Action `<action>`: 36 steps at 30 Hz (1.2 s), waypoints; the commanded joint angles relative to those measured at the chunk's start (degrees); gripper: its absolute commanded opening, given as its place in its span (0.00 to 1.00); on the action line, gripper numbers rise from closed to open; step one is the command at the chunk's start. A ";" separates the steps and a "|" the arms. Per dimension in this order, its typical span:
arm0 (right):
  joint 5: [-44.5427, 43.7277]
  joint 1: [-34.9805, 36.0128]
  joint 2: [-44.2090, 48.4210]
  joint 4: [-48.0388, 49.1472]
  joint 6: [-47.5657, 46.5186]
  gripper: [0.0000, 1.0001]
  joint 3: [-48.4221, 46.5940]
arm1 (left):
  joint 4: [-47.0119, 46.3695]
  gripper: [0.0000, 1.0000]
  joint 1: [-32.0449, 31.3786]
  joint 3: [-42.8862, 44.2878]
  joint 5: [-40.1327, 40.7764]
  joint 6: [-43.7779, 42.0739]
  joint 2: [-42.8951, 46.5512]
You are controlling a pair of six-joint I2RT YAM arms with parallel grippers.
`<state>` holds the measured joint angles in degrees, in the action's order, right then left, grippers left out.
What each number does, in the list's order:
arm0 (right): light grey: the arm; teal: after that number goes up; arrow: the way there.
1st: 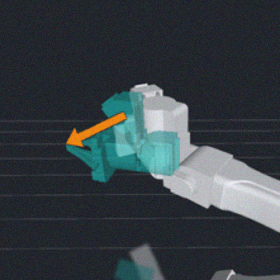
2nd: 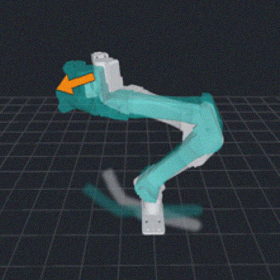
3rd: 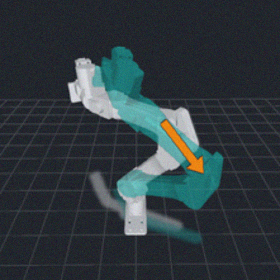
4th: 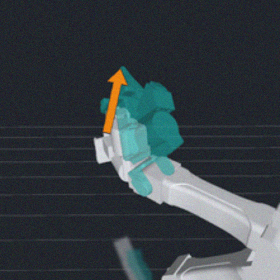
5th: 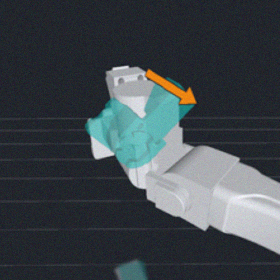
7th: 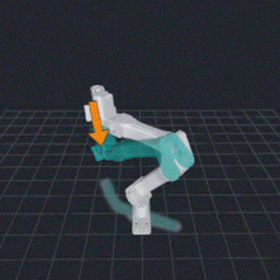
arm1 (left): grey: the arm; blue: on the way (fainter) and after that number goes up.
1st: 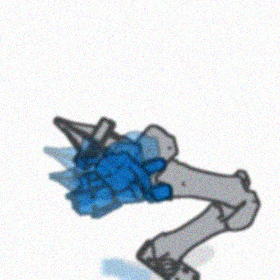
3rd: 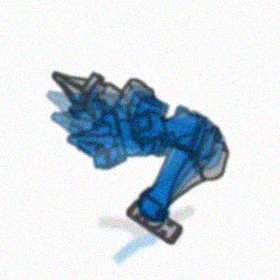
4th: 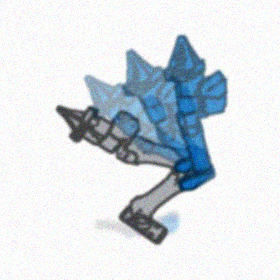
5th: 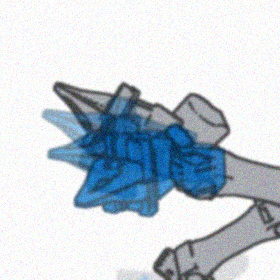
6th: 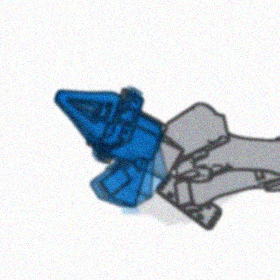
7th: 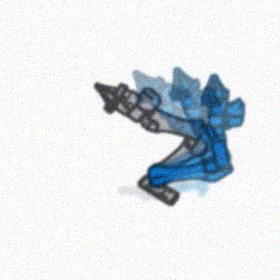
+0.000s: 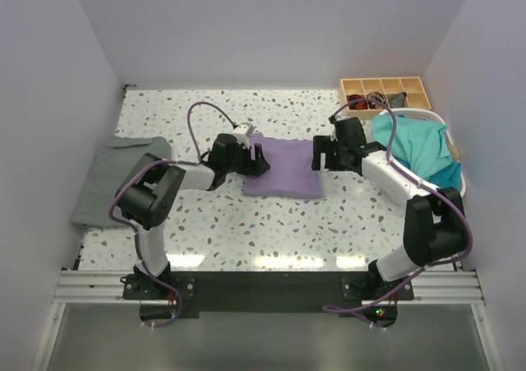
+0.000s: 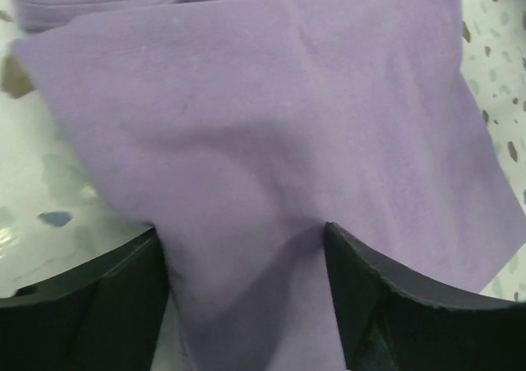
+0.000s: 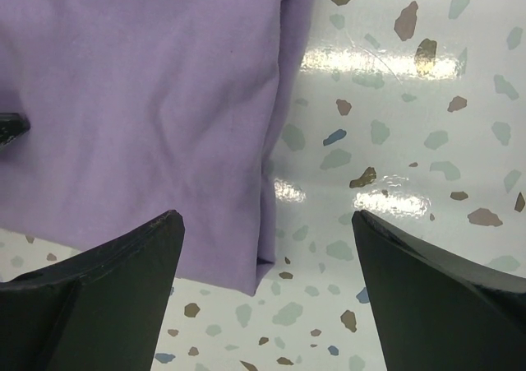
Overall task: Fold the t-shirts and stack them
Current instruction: Neatly place the folded tshirt to the corner
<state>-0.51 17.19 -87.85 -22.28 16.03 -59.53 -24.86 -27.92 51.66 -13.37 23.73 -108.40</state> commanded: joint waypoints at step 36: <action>3.85 -0.23 -7.33 0.93 -0.39 0.88 -3.22 | 54.22 0.00 29.49 84.81 -4.74 -30.49 -32.13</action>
<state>2.39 17.19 -94.21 -22.31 16.01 -60.03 21.15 -2.42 127.22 -19.42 -1.65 -134.69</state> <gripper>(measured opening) 0.881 0.100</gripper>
